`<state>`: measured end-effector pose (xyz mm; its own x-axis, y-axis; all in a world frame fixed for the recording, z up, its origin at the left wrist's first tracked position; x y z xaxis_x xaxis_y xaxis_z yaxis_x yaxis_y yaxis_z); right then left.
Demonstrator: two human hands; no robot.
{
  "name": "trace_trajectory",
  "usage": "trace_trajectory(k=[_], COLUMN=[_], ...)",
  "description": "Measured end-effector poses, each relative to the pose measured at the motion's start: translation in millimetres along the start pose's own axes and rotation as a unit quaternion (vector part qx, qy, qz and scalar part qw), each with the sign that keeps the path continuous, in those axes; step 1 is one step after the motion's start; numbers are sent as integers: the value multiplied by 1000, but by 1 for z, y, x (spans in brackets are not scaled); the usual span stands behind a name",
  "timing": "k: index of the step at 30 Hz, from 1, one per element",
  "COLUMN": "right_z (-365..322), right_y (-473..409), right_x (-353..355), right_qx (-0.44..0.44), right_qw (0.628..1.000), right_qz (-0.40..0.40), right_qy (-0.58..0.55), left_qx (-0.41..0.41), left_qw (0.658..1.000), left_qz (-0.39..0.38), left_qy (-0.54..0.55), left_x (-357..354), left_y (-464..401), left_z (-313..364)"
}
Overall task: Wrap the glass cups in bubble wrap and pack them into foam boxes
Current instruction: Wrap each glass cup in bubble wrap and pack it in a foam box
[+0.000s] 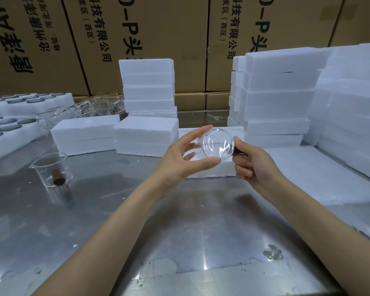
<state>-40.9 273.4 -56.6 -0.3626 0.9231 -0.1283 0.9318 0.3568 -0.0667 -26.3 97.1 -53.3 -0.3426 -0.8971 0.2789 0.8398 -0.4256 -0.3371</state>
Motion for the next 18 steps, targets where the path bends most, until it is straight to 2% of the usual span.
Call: trace_trajectory(k=[6, 12, 18], right_z=[0, 1, 1], right_y=[0, 2, 3], right_x=[-8, -21, -23], right_qx=[47, 107, 113], right_qw=[994, 977, 983], right_qz=[34, 51, 41], right_qy=[90, 175, 139], left_qx=[-34, -8, 24], left_qw=[992, 983, 978], left_qz=[98, 183, 181], left_qy=[-78, 11, 98], left_x=[-18, -30, -27], left_y=[-1, -2, -6], left_z=[-2, -1, 2])
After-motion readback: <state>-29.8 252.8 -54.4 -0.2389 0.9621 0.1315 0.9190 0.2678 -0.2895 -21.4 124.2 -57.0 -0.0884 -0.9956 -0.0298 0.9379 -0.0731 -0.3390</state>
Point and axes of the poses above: each hand's wrist, its own y-axis away from the middle knuckle, its own x-axis out of the back of the hand, z = x × y, the point moved 1 cm from there along -y, towards the middle knuckle, and after that the axes turned 14 degrees about -z, right-handed, at the moved point
